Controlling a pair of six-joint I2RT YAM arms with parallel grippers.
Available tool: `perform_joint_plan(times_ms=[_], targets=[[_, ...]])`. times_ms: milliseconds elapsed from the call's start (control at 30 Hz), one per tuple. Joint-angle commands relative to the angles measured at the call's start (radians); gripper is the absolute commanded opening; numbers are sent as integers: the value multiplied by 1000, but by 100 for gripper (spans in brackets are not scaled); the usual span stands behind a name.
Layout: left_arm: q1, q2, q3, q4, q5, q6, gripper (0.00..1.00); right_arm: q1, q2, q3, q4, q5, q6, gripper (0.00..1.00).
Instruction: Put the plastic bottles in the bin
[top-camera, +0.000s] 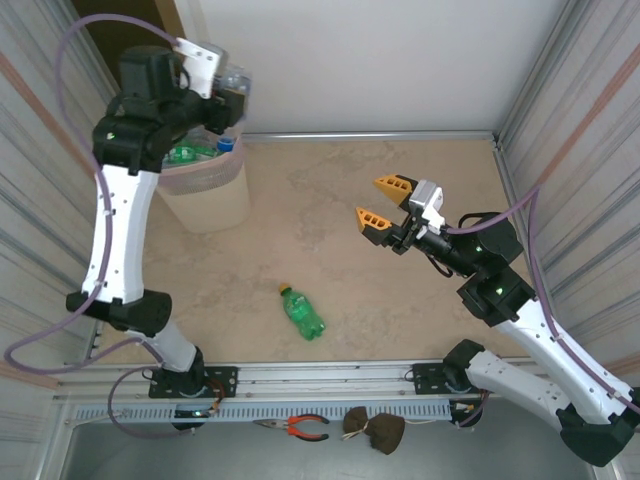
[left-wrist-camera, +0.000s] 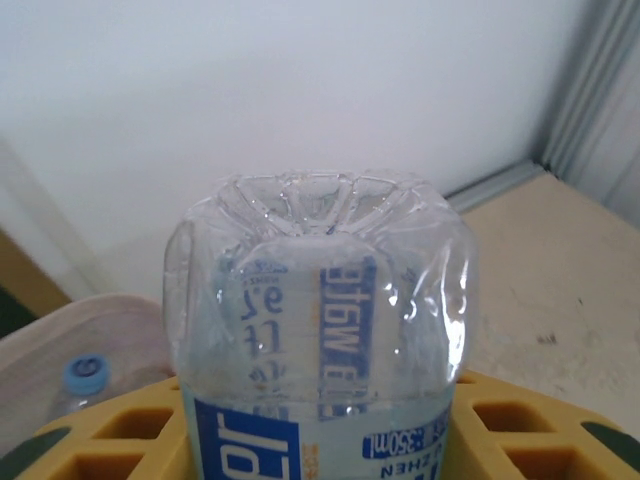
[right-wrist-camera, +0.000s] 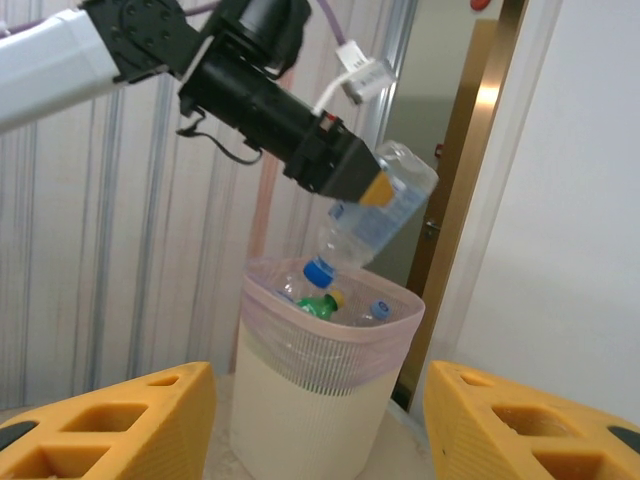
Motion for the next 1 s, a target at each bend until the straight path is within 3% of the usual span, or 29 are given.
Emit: perform_joint_plan(times_ms=[0, 200, 500, 733, 967], targets=[[74, -37, -27, 50, 32, -70, 46, 8, -1, -7, 41, 8, -3, 57], [179, -38, -82, 108, 37, -143, 44, 8, 12, -9, 56, -4, 6, 56], [211, 7, -267, 398, -10, -291, 43, 9, 8, -3, 55, -9, 12, 56], [271, 159, -269, 524, 82, -458, 40, 8, -9, -2, 36, 2, 11, 57], [273, 328, -138, 433, 184, -496, 39, 9, -21, 2, 18, 10, 8, 57]])
